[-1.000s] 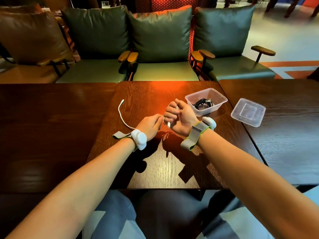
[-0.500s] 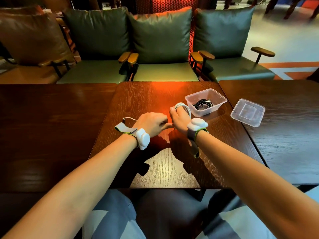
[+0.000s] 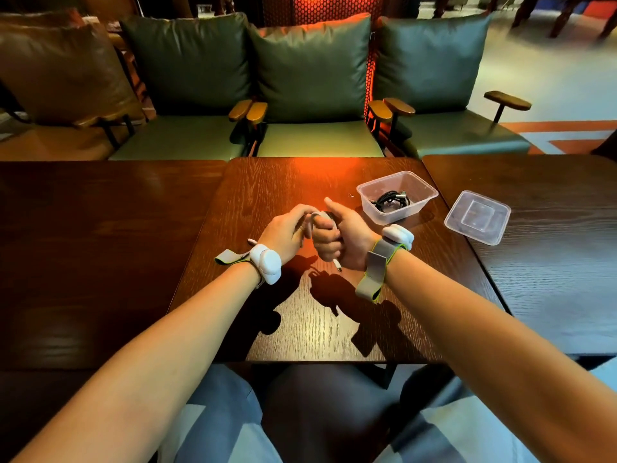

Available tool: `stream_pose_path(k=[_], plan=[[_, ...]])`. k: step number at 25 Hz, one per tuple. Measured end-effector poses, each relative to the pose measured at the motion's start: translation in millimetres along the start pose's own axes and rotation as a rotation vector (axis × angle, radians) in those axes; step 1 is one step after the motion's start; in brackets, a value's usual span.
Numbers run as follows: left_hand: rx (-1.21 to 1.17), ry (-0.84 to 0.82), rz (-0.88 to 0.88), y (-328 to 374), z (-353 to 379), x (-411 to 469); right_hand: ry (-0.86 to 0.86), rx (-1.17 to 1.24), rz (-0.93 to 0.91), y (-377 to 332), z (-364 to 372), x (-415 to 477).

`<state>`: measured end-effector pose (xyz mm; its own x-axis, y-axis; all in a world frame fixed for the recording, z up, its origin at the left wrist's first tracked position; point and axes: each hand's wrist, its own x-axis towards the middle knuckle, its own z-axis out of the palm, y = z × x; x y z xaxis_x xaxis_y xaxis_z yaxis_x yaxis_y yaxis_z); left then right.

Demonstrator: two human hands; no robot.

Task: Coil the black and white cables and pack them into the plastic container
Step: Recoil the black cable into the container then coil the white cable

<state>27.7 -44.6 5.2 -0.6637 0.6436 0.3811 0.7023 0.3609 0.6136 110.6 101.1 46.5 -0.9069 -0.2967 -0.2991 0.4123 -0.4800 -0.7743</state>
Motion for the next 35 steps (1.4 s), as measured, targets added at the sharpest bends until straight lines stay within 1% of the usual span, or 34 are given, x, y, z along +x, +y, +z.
stream_pose_path(k=[2, 5, 6, 7, 8, 9, 10, 11, 12, 13, 14, 15, 17, 19, 22, 24, 25, 26, 28, 30, 33, 34, 35], plan=[[0.054, -0.102, -0.021, -1, 5, -2, 0.019, 0.192, -0.109, -5, 0, 2], [0.123, -0.27, 0.001, 3, 7, -3, 0.154, 0.435, -0.271, -13, -2, 14], [0.133, -0.303, 0.03, 7, 6, -3, 0.221, 0.462, -0.331, -14, -4, 19], [0.151, -0.324, 0.063, 12, 7, -3, 0.308, 0.426, -0.387, -15, -5, 25], [0.2, -0.336, 0.096, 16, 7, -2, 0.419, 0.326, -0.433, -14, -8, 29], [0.294, -0.345, 0.127, 19, 8, 0, 0.538, 0.16, -0.474, -12, -12, 31], [0.421, -0.345, 0.145, 21, 7, 3, 0.662, -0.09, -0.505, -11, -17, 31], [0.534, -0.322, 0.147, 22, 5, 6, 0.763, -0.393, -0.516, -8, -24, 29], [0.599, -0.282, 0.141, 21, 2, 8, 0.807, -0.662, -0.502, -5, -29, 26], [0.617, -0.24, 0.14, 20, -2, 10, 0.81, -0.848, -0.472, -3, -33, 23], [0.602, -0.203, 0.155, 19, -6, 11, 0.787, -0.933, -0.426, -1, -35, 18], [0.571, -0.17, 0.185, 17, -8, 11, 0.74, -0.946, -0.384, 1, -35, 15], [0.469, -0.118, 0.247, 17, -10, 8, 0.617, -0.936, -0.272, 3, -32, 12], [0.362, -0.05, 0.299, 17, -9, 5, 0.558, -0.925, -0.179, 3, -27, 9], [0.278, 0.042, 0.383, 10, -7, 2, 0.497, -0.856, -0.148, -2, -18, 3], [0.26, 0.092, 0.433, 8, -4, 3, 0.455, -0.853, -0.118, 0, -12, 1], [0.255, 0.111, 0.442, 7, -2, 4, 0.434, -0.816, -0.096, 2, -9, 0], [0.245, 0.127, 0.436, 8, -1, 6, 0.405, -0.723, -0.06, 4, -7, 0], [0.177, 0.151, 0.375, 12, 2, 11, 0.307, -0.531, 0.014, 4, -4, -2], [-0.012, 0.106, 0.252, 16, 5, 12, 0.22, -0.461, 0.062, 1, -7, -6], [-0.41, -0.103, -0.083, 24, 12, 9, 0.105, -0.452, 0.123, -2, -13, -12], [-0.465, -0.117, -0.156, 23, 15, 9, 0.095, -0.419, 0.123, -1, -13, -11], [-0.473, -0.1, -0.204, 24, 18, 10, 0.12, -0.366, 0.109, 1, -13, -10]])
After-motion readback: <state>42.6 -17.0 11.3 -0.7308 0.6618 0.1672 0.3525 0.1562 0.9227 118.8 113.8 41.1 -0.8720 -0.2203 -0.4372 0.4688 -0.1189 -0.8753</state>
